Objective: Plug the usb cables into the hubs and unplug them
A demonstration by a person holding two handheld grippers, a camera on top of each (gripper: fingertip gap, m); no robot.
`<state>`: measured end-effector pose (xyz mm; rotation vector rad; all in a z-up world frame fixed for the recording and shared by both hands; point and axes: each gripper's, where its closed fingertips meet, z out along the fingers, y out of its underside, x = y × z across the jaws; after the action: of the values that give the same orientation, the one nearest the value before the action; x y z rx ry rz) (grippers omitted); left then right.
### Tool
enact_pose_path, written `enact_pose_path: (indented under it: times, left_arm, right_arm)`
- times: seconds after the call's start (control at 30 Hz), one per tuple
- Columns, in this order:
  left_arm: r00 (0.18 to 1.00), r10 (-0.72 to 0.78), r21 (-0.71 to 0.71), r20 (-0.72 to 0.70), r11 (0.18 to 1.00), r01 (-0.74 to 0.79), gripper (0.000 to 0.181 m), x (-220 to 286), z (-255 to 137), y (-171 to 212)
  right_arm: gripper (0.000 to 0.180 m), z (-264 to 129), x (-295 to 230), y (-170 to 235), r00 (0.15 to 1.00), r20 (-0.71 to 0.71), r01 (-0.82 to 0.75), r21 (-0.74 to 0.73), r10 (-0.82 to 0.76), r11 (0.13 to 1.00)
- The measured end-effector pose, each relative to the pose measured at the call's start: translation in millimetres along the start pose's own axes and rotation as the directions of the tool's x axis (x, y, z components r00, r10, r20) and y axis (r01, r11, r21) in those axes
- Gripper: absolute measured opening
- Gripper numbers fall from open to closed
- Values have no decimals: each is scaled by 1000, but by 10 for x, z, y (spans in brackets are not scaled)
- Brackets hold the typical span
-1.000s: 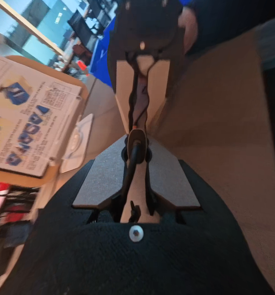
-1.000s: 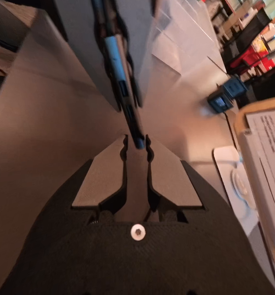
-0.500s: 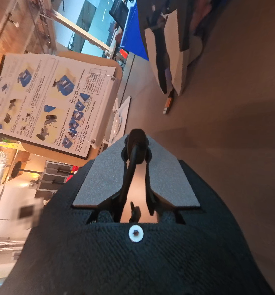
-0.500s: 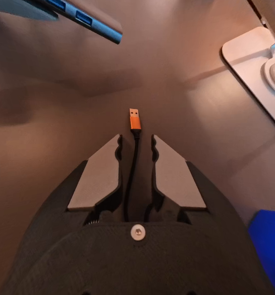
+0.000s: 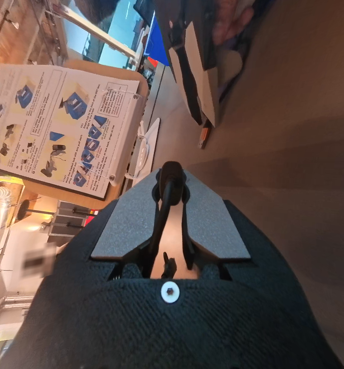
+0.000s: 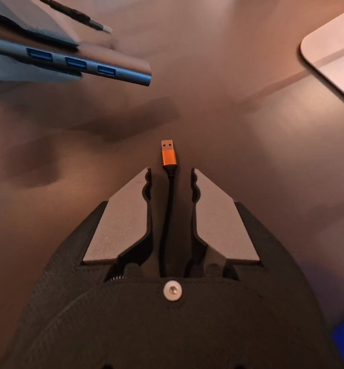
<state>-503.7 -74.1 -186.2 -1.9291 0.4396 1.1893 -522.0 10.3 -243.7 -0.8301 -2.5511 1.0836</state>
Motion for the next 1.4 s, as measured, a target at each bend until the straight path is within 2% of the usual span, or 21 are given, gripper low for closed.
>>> enact_pose_path:
  times: [0.13,0.27,0.37,0.5,0.67,0.87,0.93,0.97,1.0,1.13,1.27,1.4]
  left_arm:
    - [1000,16,-4,-4,1000,-16,14,31,1,-4]
    - [1000,-5,-4,-4,1000,5,15,16,6,6]
    - [1000,-15,-12,-8,1000,15,15,17,7,31]
    - [999,-32,-11,0,999,32,15,-11,-3,39]
    - [998,-57,-11,-9,998,57,15,-8,5,53]
    - [998,-56,-12,-9,998,56,15,-5,13,49]
    - [999,-53,-13,-9,999,53,15,-5,14,55]
    - [999,-51,-15,-9,999,51,15,-5,16,61]
    - [999,-48,-18,-9,999,48,15,-6,19,70]
    - [1000,11,-45,-9,999,-11,14,7,49,137]
    - [990,142,-62,-13,988,-142,14,40,69,200]
    - [970,244,-61,-1,968,-244,15,69,84,183]
  right_arm:
    - [37,44,12,-11,999,-28,24,-13,-25,1000]
    - [30,83,1,-53,998,-34,43,-9,-43,999]
    - [39,83,-3,-84,995,-58,78,-7,-78,997]
    - [37,16,-52,-195,995,-49,90,37,-88,995]
    - [33,61,-28,-138,989,-73,130,-26,-132,991]
    - [32,155,-37,-125,998,-14,61,-18,-62,998]
    - [25,167,-28,-133,1000,4,25,-7,-25,1000]
    - [14,162,-36,-131,1000,12,23,-8,-22,1000]
    - [13,158,-49,-128,999,18,28,-11,-27,1000]
    - [12,136,-174,-180,997,66,37,11,-38,999]
    - [13,15,-376,-368,983,182,-17,101,-2,995]
    - [13,-65,-495,-465,977,213,-12,150,-20,989]
